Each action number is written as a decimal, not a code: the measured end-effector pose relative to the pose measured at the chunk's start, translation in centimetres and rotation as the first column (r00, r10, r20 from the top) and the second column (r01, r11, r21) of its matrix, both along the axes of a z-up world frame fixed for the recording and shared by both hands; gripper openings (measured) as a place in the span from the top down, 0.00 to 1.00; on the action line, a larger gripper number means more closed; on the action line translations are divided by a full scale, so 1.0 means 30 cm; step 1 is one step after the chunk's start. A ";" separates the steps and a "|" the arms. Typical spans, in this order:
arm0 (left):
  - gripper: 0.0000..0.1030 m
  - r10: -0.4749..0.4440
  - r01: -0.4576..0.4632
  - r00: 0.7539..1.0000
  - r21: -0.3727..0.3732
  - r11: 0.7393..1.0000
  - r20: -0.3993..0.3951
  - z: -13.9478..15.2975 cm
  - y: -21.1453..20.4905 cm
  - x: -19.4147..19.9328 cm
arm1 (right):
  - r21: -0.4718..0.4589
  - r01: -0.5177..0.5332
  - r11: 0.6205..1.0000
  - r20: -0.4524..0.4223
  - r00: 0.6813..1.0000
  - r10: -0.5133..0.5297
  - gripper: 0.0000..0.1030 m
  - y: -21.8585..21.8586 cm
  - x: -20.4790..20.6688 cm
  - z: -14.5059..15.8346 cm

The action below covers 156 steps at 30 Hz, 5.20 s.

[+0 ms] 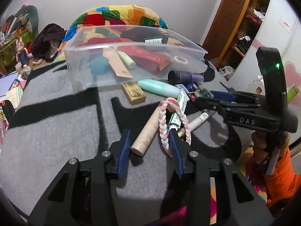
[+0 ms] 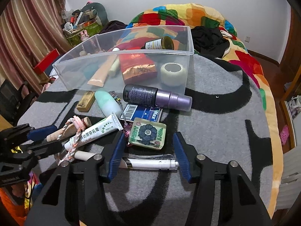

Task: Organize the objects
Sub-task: 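Grasp beige cylinder with left gripper while right gripper grasps small green tin, then carry beige cylinder and green tin over the clear box, then open left gripper over box while right gripper releases green tin onto red package, then grasp braided pink-white hair tie with left gripper while right gripper grasps white pen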

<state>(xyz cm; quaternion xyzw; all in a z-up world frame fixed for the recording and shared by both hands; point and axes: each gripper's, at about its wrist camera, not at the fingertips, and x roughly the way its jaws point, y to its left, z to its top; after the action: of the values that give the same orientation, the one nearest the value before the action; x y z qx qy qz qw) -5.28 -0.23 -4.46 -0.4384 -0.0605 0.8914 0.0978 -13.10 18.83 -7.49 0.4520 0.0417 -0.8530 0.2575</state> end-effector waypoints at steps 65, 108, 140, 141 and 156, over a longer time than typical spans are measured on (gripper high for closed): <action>0.86 0.144 -0.139 0.975 0.039 0.990 -0.172 0.184 -0.118 -0.047 | -0.101 -0.018 0.995 -0.180 0.984 -0.001 0.70 -0.017 0.018 0.229; 0.71 0.177 -0.176 0.983 0.022 0.984 -0.055 0.192 -0.161 -0.360 | -0.008 -0.047 0.999 -0.136 0.990 0.046 0.64 -0.235 -0.219 0.193; 0.27 0.091 -0.090 0.996 -0.036 0.995 0.003 0.031 0.017 -0.134 | 0.028 0.069 0.997 -0.155 0.986 -0.064 0.29 0.152 -0.032 0.110; 0.27 0.079 -0.078 0.997 -0.043 0.996 0.009 0.021 0.035 -0.136 | 0.014 0.062 0.998 -0.136 0.989 -0.059 0.29 0.154 -0.029 0.099; 0.68 0.022 -0.027 0.998 0.082 0.996 0.062 -0.028 0.041 -0.163 | 0.052 -0.176 0.983 -0.130 0.975 0.182 0.29 0.011 0.115 0.058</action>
<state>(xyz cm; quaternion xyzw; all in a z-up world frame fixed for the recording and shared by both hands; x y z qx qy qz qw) -10.18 1.01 -5.31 -0.4602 -0.1059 0.8754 0.1031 -9.66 19.15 -5.76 0.3929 0.1166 -0.8539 0.3208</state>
